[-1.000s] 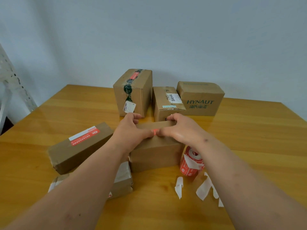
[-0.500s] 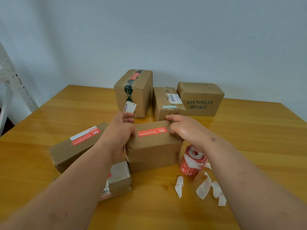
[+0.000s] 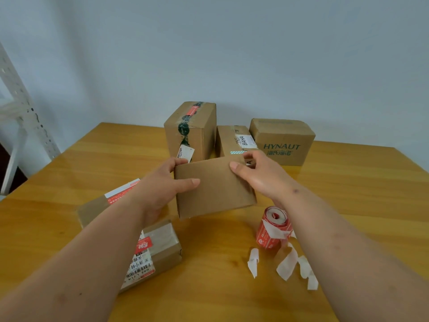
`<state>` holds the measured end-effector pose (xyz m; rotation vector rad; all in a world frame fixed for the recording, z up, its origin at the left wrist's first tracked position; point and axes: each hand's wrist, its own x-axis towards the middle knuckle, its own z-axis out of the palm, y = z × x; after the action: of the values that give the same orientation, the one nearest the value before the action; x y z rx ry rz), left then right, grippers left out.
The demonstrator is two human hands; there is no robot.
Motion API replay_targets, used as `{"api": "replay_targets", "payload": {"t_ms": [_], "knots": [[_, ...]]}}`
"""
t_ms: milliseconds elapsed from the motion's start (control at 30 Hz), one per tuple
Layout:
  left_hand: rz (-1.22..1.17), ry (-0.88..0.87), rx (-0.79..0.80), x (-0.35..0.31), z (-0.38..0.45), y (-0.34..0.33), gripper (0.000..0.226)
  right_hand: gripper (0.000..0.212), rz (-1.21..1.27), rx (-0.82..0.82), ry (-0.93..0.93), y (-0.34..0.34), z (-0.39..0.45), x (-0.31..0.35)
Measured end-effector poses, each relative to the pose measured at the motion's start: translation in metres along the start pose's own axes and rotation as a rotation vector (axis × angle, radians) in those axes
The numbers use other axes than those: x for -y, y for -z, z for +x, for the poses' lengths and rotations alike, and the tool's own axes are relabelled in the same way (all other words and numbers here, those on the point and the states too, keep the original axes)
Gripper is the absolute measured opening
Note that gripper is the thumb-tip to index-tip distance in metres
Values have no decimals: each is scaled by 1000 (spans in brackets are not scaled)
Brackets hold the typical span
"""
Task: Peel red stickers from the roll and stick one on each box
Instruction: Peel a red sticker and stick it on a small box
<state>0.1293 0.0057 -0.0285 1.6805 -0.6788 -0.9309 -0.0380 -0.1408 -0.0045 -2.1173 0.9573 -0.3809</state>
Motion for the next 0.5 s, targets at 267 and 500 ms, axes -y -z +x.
{"api": "replay_targets", "payload": {"t_ms": [267,500], "knots": [[157,113,-328,-21,21,6,39,84,335,393,56,17,6,-7],[115,298,-152,-20,18,7,78,43,-113,177,-112,1,14,-5]]}}
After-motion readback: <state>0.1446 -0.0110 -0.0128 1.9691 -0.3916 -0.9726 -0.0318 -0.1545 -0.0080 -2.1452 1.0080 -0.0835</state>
